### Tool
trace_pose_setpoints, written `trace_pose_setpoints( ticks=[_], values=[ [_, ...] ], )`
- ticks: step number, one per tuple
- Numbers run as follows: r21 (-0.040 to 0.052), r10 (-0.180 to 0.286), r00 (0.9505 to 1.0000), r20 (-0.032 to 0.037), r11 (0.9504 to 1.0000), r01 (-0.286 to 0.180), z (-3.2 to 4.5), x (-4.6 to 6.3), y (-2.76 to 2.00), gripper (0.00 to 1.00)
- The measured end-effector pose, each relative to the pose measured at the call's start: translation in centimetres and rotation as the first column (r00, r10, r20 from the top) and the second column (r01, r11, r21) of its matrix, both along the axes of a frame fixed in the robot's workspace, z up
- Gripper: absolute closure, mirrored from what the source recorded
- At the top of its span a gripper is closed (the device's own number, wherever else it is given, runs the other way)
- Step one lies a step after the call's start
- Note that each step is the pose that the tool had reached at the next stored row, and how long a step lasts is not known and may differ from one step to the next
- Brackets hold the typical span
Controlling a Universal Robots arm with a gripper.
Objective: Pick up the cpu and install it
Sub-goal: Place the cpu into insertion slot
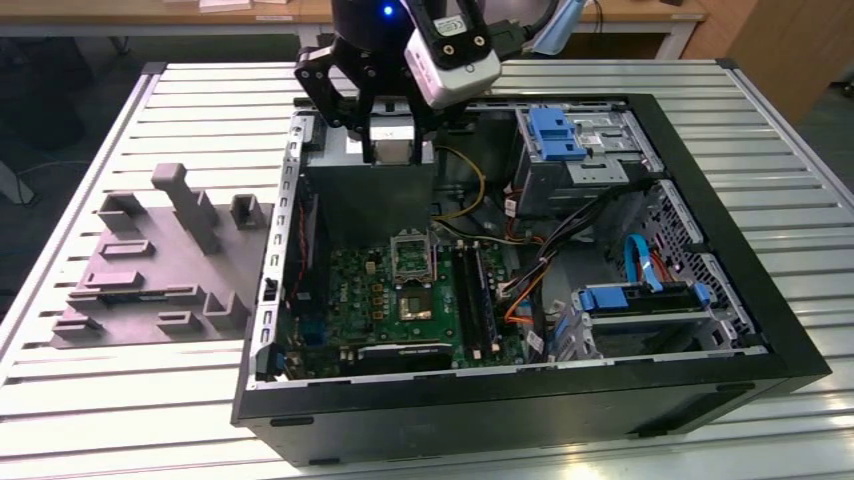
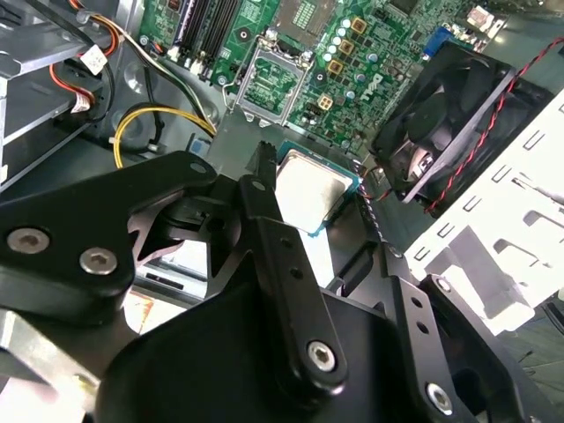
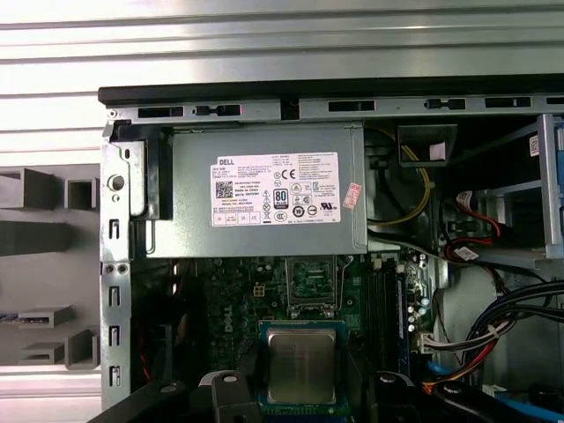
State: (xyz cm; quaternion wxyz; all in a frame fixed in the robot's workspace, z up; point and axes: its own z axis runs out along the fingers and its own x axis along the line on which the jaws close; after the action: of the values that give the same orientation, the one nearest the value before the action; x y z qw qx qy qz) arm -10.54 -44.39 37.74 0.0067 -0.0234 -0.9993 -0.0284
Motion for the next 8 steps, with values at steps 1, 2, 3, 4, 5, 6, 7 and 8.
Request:
trace_pose_setpoints(
  ticks=[1, 2, 3, 4, 5, 6, 7, 8],
  values=[
    [0.0000, 0.000, 1.0000, 0.0000, 1.0000, 0.000, 0.00, 0.00, 0.00, 0.53],
    [0.0001, 0.000, 1.0000, 0.0000, 1.0000, 0.000, -0.01, 0.00, -0.01, 0.53],
    [0.0000, 0.000, 1.0000, 0.0000, 1.0000, 0.000, -0.04, 0.01, -0.07, 0.53],
    [0.0000, 0.000, 1.0000, 0.0000, 1.0000, 0.000, -0.08, 0.01, -0.16, 0.53],
    [-0.0001, 0.000, 1.0000, 0.0000, 1.0000, 0.000, -0.12, -0.01, -0.24, 0.53],
    [0.0002, 0.000, 1.0000, 0.0001, 1.0000, 0.000, -0.20, -0.01, -0.28, 0.53],
    [0.0002, 0.000, 1.0000, 0.0001, 1.0000, 0.000, -0.28, -0.01, -0.32, 0.53],
    [-0.0001, 0.000, 1.0000, -0.0001, 1.0000, 0.000, -0.33, -0.01, -0.39, 0.53]
  ],
)
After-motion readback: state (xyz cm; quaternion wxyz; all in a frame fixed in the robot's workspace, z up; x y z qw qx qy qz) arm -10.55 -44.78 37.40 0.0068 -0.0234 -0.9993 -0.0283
